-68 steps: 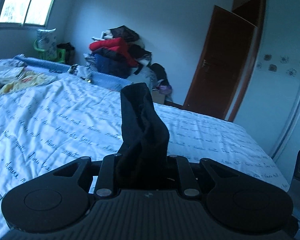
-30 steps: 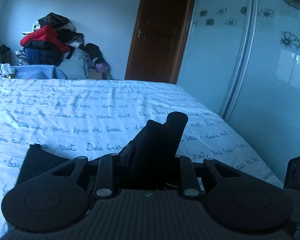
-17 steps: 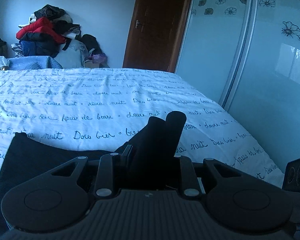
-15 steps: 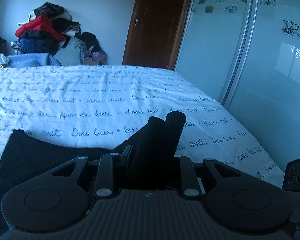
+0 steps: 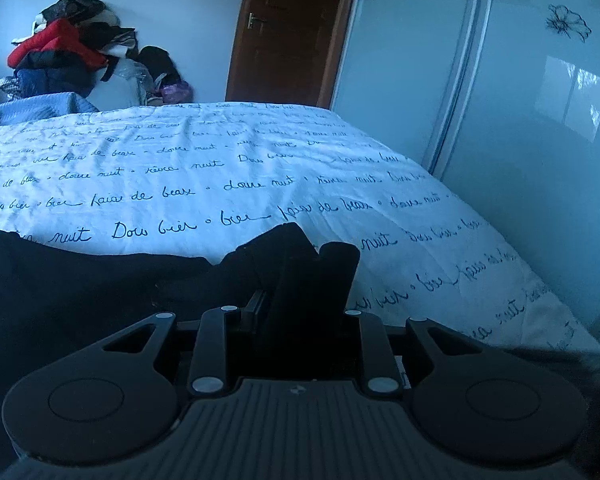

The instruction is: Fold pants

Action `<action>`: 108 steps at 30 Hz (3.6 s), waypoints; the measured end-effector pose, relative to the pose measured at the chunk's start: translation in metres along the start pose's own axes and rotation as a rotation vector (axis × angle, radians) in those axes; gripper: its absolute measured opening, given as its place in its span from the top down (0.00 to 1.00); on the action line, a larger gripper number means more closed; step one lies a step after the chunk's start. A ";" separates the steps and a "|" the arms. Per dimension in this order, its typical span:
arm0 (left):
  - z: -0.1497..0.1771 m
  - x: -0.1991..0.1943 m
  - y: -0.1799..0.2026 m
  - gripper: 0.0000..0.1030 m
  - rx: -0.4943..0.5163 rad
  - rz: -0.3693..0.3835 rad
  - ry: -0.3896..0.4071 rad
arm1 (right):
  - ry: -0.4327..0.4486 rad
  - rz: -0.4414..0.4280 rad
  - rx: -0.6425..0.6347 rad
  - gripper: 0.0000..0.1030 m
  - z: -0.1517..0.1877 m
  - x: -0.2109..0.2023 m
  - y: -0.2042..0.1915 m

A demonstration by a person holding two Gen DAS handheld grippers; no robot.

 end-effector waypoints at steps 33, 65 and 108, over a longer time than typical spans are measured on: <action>-0.022 -0.003 -0.173 0.19 -0.188 -0.375 -0.095 | -0.074 -0.137 -0.065 0.91 -0.079 0.079 -0.022; 0.038 -0.043 -0.132 0.20 -0.095 -0.303 -0.075 | -0.165 -0.234 -0.080 0.93 0.009 0.026 -0.031; 0.046 -0.059 -0.134 0.02 -0.083 -0.309 -0.068 | -0.096 0.030 -0.238 0.39 -0.018 0.032 -0.060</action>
Point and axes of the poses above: each gripper's, at about its wrist camera, not at the fingertips, and x roughly the way its jaws point, y to its right, z to its underside, the point moved 6 cm from there along x, roughly the way its jaws point, and after that the axes turned 15 degrees about -y, right-handed, at the moved point
